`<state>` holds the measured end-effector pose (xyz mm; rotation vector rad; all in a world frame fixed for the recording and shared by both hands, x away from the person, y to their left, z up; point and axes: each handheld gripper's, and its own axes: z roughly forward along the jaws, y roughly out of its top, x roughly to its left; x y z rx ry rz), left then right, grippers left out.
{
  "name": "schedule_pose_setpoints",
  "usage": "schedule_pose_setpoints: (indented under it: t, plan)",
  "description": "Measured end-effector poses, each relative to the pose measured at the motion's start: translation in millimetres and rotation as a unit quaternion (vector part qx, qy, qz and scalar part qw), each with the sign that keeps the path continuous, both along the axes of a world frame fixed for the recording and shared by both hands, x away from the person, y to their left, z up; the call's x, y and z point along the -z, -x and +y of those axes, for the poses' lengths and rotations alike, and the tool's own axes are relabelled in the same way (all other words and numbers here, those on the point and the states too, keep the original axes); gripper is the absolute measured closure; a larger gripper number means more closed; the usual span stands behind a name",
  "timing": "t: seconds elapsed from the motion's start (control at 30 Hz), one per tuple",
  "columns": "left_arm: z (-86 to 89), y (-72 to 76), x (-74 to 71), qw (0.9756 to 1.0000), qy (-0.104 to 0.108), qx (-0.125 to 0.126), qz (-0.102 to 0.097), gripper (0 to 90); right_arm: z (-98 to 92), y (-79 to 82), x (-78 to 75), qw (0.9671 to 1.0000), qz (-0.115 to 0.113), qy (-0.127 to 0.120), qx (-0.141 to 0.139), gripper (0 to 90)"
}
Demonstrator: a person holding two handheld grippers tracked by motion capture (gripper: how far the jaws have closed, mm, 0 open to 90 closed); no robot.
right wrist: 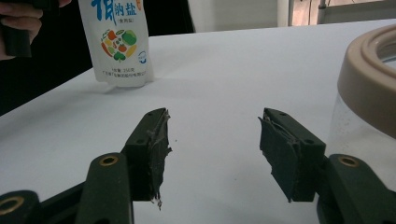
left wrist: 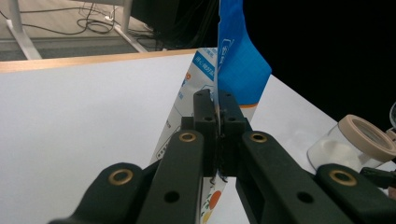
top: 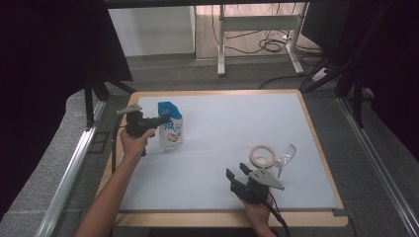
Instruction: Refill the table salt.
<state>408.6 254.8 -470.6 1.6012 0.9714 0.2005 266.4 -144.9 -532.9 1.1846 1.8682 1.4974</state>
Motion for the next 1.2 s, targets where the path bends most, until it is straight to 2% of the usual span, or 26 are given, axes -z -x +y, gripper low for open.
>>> schedule_pose_setpoints:
  t: [0.23,0.4,0.8,1.03,1.2]
  plan:
    - [8.9,5.3,6.2,1.0,0.0,-0.004,-0.004,86.4,0.0,-0.2,-0.2,1.0,-0.001,0.0,0.001,42.3]
    - [8.9,5.6,7.9,0.9999,-0.006,0.001,-0.011,83.9,0.8,-0.4,-0.2,1.0,0.001,0.001,0.0,41.7]
    - [8.7,2.7,12.1,0.9999,-0.007,0.007,-0.013,70.2,-0.5,-0.8,0.0,1.0,0.0,0.0,0.002,41.7]
    - [11.1,3.7,13.9,0.9998,-0.012,0.0,-0.015,65.5,0.1,-0.9,0.3,1.0,0.002,-0.001,0.001,41.7]
    - [14.2,3.0,16.7,0.9998,-0.012,-0.001,-0.017,57.6,0.8,-0.9,0.7,1.0,0.003,0.001,0.0,41.7]
